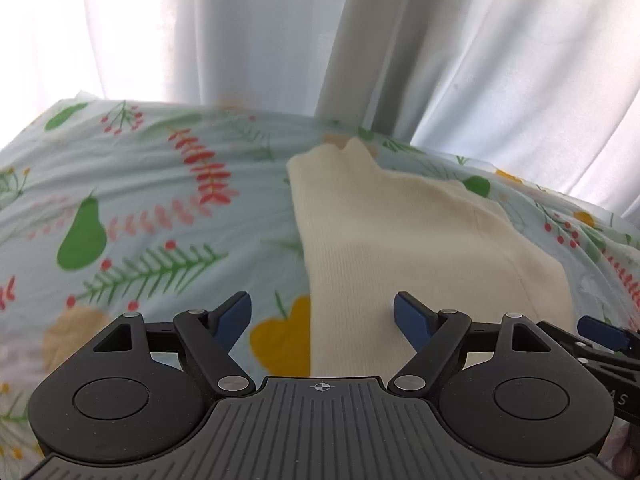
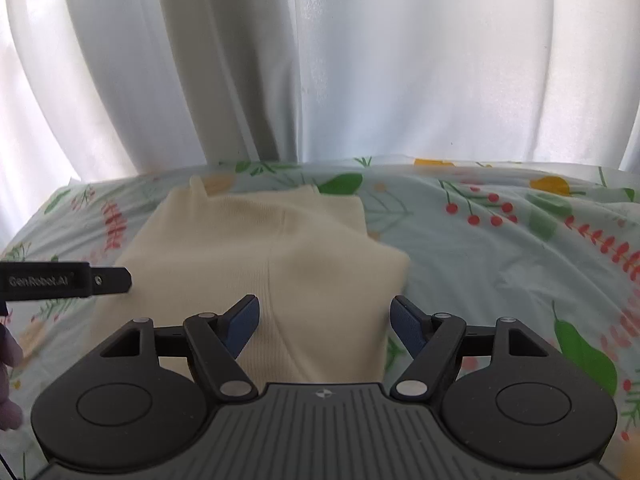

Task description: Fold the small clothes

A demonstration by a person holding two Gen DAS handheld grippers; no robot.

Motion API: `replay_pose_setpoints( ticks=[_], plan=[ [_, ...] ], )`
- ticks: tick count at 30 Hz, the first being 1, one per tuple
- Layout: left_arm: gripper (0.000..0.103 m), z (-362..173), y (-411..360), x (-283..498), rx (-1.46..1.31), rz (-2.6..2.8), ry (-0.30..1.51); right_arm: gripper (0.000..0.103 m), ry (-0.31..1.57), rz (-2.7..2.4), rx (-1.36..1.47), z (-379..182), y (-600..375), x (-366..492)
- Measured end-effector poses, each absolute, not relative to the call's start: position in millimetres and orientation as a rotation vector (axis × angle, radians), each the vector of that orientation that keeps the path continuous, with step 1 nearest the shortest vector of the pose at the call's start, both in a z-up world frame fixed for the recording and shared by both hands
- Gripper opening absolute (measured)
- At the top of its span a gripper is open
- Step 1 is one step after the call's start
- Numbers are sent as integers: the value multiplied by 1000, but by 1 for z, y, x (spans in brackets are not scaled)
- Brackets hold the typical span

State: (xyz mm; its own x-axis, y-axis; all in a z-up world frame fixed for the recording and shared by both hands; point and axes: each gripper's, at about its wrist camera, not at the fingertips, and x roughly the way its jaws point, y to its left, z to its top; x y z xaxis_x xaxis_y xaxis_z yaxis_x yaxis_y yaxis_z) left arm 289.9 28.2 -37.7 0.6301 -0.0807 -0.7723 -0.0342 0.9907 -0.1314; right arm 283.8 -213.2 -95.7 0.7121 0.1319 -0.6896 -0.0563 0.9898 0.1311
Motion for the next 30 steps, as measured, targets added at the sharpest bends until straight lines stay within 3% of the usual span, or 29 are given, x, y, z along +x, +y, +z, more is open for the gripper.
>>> replay_pose_setpoints(
  ticks=[3, 14, 18, 25, 30],
  plan=[
    [87, -46, 37, 262, -156, -8, 895, 81, 779, 76, 39, -108, -221, 261],
    [86, -51, 42, 229, -133, 44, 951, 80, 743, 181, -14, -92, -214, 223],
    [89, -61, 33, 233, -93, 75, 987, 80, 842, 97, -123, -115, -204, 226],
    [90, -51, 27, 210, 22, 51, 983, 81, 998, 36, -58, -116, -219, 204],
    [90, -47, 24, 199, 16, -37, 1060, 98, 1089, 95, 18, -106, -210, 181]
  ],
)
